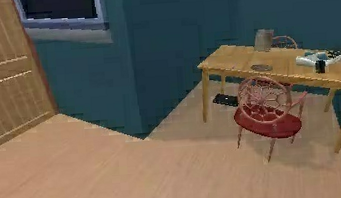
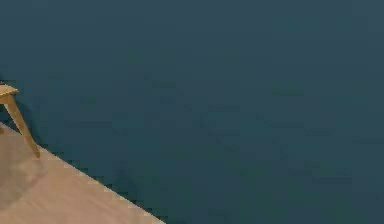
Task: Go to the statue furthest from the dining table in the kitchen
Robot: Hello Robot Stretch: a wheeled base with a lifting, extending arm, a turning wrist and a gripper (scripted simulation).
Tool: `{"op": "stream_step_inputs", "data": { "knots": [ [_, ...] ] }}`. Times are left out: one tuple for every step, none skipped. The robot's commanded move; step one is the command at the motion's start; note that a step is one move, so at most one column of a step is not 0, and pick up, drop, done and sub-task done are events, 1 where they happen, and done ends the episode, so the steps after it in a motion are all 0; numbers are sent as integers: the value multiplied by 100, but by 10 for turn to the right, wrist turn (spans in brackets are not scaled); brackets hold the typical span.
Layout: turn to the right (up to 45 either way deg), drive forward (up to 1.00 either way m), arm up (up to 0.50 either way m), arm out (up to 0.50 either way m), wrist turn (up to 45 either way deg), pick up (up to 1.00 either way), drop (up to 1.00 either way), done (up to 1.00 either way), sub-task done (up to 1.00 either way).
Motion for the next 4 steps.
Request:
{"op": "stream_step_inputs", "data": {
  "knots": [
    [-450, 0, 0, 0, 0, 0, 0, 0, 0],
    [-120, 0, 0, 0, 0, 0, 0, 0, 0],
    [0, 30, 0, 0, 0, 0, 0, 0, 0],
    [-450, 0, 0, 0, 0, 0, 0, 0, 0]
  ]
}}
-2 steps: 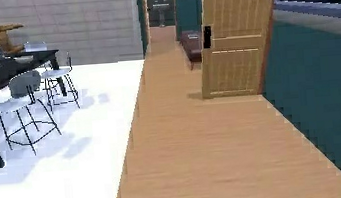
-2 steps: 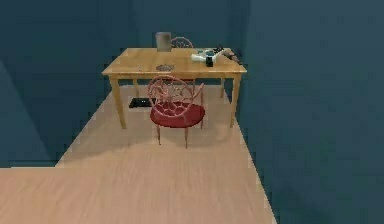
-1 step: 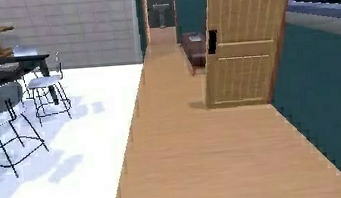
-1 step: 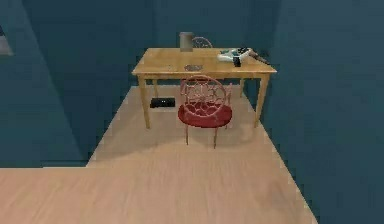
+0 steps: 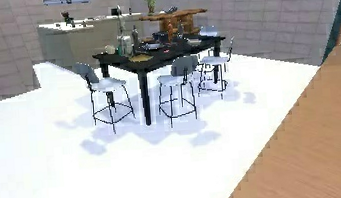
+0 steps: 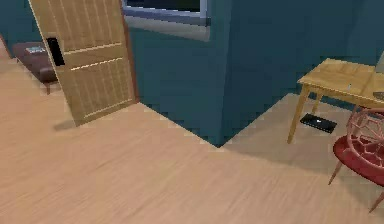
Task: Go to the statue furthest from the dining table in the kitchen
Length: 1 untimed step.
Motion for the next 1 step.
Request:
{"op": "stream_step_inputs", "data": {
  "knots": [
    [0, 100, 0, 0, 0, 0, 0, 0, 0]
  ]
}}
